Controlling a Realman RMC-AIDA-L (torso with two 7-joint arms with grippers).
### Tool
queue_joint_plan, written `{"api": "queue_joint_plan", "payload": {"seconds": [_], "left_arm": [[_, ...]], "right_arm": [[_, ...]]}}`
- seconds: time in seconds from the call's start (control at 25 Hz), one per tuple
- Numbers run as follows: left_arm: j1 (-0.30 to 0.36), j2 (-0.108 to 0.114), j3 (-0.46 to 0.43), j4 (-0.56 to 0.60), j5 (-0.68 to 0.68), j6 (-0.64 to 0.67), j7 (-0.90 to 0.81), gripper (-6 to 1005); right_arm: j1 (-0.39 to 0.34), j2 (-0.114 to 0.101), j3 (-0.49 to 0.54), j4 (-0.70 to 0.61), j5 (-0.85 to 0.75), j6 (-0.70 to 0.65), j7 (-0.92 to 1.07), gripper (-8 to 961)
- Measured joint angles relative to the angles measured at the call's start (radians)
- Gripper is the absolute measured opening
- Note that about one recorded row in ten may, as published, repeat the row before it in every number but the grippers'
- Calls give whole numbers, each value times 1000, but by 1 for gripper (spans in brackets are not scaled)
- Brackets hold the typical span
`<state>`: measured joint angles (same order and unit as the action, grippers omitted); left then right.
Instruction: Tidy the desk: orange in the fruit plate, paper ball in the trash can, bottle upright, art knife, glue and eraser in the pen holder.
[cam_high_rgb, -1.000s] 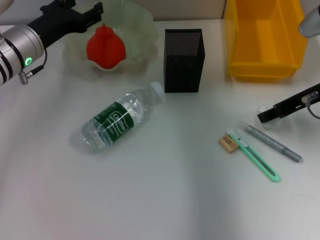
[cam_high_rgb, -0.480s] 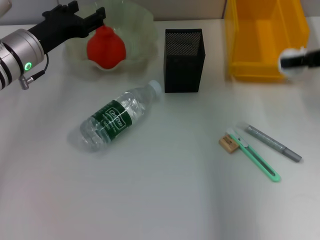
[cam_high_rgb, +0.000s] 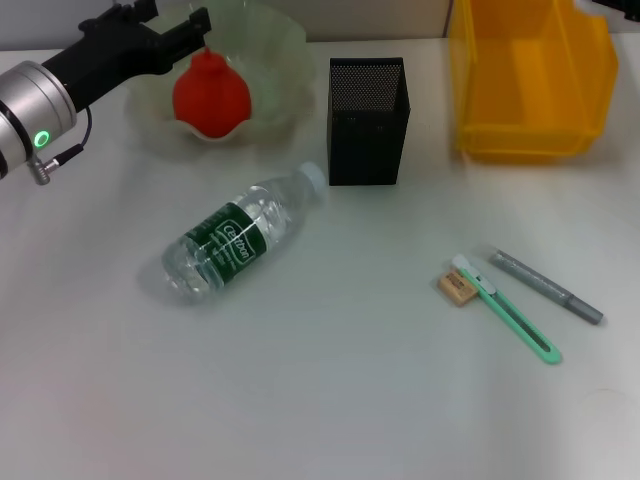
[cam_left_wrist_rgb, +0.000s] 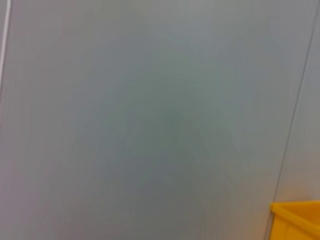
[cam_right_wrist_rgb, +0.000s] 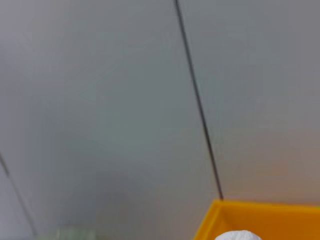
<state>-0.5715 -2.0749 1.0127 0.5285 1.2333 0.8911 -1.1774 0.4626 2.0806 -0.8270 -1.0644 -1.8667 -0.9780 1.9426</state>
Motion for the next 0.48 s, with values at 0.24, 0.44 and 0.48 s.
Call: {"api": "queue_joint_plan", "payload": {"seconds": [0.24,0.44,0.48], "left_arm": [[40,-1,58,67,1,62,-50,712],[84,3,237,191,9,37,-84,707],[92,4,262,213,13,31,-99,705]], "right_arm": [[52,-2,11,150,19,140,-78,440],[82,1,15,246,120,182,-236,448],[80,2,12,261,174,183,-289,453]]}}
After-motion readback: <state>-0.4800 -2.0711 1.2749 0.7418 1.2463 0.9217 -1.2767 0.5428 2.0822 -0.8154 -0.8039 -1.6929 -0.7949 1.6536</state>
